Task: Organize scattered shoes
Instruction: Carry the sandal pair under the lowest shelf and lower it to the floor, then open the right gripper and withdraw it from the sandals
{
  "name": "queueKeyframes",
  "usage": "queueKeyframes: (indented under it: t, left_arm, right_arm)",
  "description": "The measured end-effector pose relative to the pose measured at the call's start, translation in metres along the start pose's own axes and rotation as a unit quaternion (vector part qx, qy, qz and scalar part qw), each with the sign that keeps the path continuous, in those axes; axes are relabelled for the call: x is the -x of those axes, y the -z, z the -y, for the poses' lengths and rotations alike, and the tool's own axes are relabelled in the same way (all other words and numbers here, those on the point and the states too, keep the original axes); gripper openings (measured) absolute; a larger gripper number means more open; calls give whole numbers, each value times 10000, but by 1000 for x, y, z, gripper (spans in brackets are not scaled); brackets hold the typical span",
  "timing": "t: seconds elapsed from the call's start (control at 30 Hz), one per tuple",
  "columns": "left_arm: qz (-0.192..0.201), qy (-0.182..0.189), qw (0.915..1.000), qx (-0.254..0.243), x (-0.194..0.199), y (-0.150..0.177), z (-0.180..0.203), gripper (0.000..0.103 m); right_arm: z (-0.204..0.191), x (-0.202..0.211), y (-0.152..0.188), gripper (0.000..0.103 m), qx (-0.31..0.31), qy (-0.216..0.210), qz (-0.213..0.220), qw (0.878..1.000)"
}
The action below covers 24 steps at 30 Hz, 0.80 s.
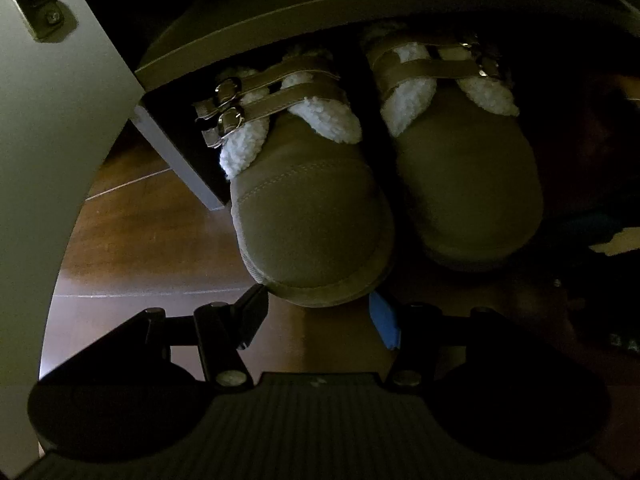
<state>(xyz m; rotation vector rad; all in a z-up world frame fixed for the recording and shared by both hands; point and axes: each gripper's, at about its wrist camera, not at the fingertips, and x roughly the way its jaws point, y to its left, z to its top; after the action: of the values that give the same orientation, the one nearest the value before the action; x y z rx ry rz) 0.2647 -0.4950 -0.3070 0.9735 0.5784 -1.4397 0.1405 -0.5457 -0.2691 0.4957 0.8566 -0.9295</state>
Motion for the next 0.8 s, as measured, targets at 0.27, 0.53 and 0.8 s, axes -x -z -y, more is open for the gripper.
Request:
queueKeyframes:
  t: [0.27, 0.53, 0.8]
  left_arm:
    - [76, -94, 9999, -4, -12, -15, -2, 61]
    - [130, -174, 9998, -33, -11, -18, -2, 61]
    - [-251, 0, 9981, 562, 70, 19, -4, 62]
  right_arm:
    - [2, -6, -14, 19, -157, 119, 61, 9998]
    - [7, -1, -13, 19, -241, 279, 89, 9993]
    - [14, 70, 42, 41, 623, 305, -252, 9973]
